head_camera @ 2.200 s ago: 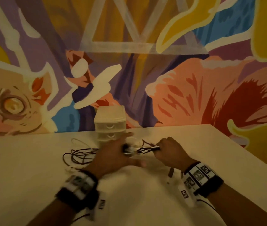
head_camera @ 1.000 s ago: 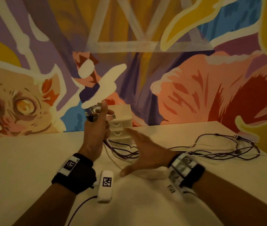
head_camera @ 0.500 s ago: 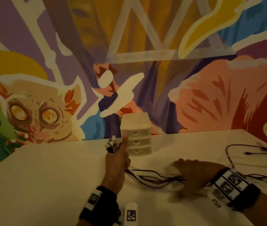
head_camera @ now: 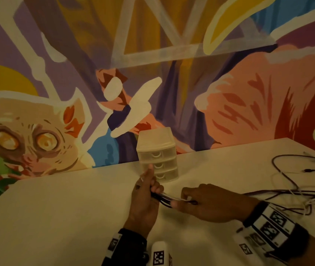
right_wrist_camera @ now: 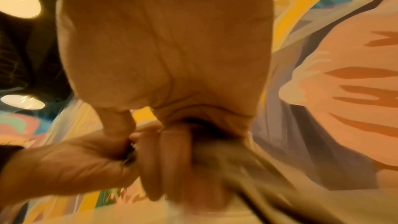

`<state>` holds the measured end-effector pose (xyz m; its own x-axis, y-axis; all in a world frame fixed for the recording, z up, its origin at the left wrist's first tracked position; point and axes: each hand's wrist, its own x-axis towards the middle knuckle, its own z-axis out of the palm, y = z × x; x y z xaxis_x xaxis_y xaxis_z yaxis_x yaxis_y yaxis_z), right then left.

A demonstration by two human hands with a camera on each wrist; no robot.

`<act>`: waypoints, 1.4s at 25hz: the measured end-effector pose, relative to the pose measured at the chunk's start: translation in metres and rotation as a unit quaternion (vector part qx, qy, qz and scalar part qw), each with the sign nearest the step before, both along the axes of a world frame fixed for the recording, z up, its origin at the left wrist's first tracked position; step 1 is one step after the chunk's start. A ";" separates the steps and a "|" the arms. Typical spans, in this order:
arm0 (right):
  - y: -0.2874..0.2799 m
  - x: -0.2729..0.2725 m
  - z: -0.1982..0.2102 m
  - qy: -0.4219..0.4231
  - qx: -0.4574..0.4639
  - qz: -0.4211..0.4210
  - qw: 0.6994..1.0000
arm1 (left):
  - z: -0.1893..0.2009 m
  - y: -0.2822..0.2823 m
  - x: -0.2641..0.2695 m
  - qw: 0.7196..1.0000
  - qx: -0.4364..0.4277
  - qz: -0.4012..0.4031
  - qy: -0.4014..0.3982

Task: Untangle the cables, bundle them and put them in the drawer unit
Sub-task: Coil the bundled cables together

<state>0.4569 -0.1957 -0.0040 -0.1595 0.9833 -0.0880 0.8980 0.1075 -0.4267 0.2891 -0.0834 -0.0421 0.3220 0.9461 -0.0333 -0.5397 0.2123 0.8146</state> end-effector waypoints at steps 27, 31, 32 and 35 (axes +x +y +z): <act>0.011 0.022 -0.042 0.253 0.078 -0.099 0.959 | -0.013 0.019 -0.011 0.968 -0.032 -0.098 0.228; 0.012 0.021 -0.048 0.273 0.046 -0.091 0.957 | -0.012 0.015 -0.012 0.959 0.072 -0.064 0.268; 0.012 0.021 -0.048 0.280 0.039 -0.087 0.955 | -0.012 0.014 -0.013 0.959 0.089 -0.057 0.264; 0.010 0.017 -0.047 0.309 0.021 -0.072 0.948 | -0.011 0.010 -0.018 0.959 0.119 -0.040 0.252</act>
